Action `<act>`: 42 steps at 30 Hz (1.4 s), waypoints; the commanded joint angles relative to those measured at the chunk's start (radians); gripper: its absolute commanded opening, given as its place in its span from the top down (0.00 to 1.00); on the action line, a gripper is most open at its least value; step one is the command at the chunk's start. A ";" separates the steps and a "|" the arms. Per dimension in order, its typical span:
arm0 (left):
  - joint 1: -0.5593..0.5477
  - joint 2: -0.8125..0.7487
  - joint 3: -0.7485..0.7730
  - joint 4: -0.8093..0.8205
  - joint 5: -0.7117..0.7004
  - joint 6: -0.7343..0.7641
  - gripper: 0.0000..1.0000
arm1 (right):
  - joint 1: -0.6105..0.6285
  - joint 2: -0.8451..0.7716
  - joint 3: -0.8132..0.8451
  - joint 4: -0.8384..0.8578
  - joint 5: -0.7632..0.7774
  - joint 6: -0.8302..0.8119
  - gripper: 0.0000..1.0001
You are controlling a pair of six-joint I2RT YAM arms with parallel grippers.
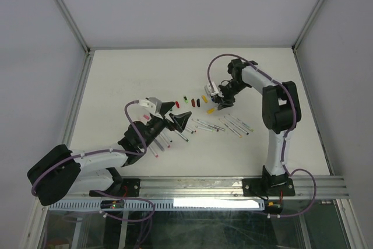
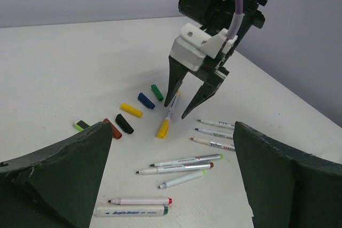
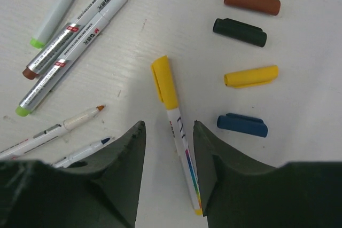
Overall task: Open the pen caps
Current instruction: Pick up the pen from the center of the board.
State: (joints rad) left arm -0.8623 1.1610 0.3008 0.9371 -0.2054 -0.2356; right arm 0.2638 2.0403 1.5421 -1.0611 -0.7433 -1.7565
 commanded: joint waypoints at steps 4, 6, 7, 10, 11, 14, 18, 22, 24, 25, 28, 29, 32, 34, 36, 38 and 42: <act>0.010 -0.043 -0.044 0.129 -0.028 -0.021 0.01 | 0.057 0.037 0.053 0.032 0.191 0.095 0.60; 0.010 -0.043 -0.045 0.131 -0.029 -0.022 0.01 | 0.065 0.041 0.051 0.042 0.218 0.101 0.61; 0.010 -0.042 -0.044 0.129 -0.029 -0.022 0.01 | 0.069 0.043 0.050 0.046 0.232 0.102 0.61; 0.011 -0.041 -0.042 0.126 -0.030 -0.022 0.01 | 0.082 0.051 0.047 0.055 0.268 0.105 0.64; 0.011 -0.042 -0.042 0.126 -0.030 -0.023 0.01 | 0.086 0.055 0.046 0.056 0.279 0.105 0.65; 0.010 -0.042 -0.044 0.129 -0.032 -0.023 0.01 | 0.097 0.060 0.042 0.059 0.306 0.104 0.68; 0.011 -0.043 -0.047 0.133 -0.034 -0.024 0.01 | 0.109 0.060 0.032 0.066 0.333 0.101 0.73; 0.010 -0.047 -0.053 0.138 -0.039 -0.027 0.01 | 0.118 0.057 0.001 0.102 0.377 0.100 0.78; 0.010 -0.049 -0.057 0.141 -0.041 -0.028 0.01 | 0.120 0.055 -0.016 0.126 0.392 0.106 0.82; 0.011 -0.049 -0.057 0.141 -0.042 -0.027 0.01 | 0.121 0.054 -0.022 0.136 0.398 0.109 0.84; 0.010 -0.048 -0.055 0.140 -0.043 -0.029 0.01 | 0.120 0.044 -0.051 0.165 0.411 0.112 0.88; 0.011 -0.047 -0.054 0.140 -0.043 -0.029 0.01 | 0.121 0.039 -0.062 0.175 0.412 0.111 0.89; 0.011 -0.048 -0.054 0.138 -0.045 -0.029 0.01 | 0.121 0.022 -0.082 0.190 0.395 0.112 0.95; 0.011 -0.050 -0.055 0.138 -0.048 -0.030 0.01 | 0.119 0.003 -0.087 0.192 0.364 0.116 0.99; 0.011 -0.060 -0.058 0.137 -0.055 -0.035 0.01 | 0.116 -0.024 -0.098 0.195 0.321 0.119 1.00; 0.011 -0.068 -0.056 0.127 -0.058 -0.043 0.01 | 0.110 -0.064 -0.109 0.207 0.279 0.125 1.00; 0.011 -0.056 -0.037 0.133 -0.014 -0.104 0.01 | 0.095 -0.133 -0.135 0.249 0.214 0.158 1.00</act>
State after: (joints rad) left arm -0.8619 1.1160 0.2478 1.0031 -0.2440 -0.2790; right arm 0.3733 1.9999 1.4326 -0.8715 -0.4473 -1.6348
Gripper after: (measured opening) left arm 0.990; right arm 0.127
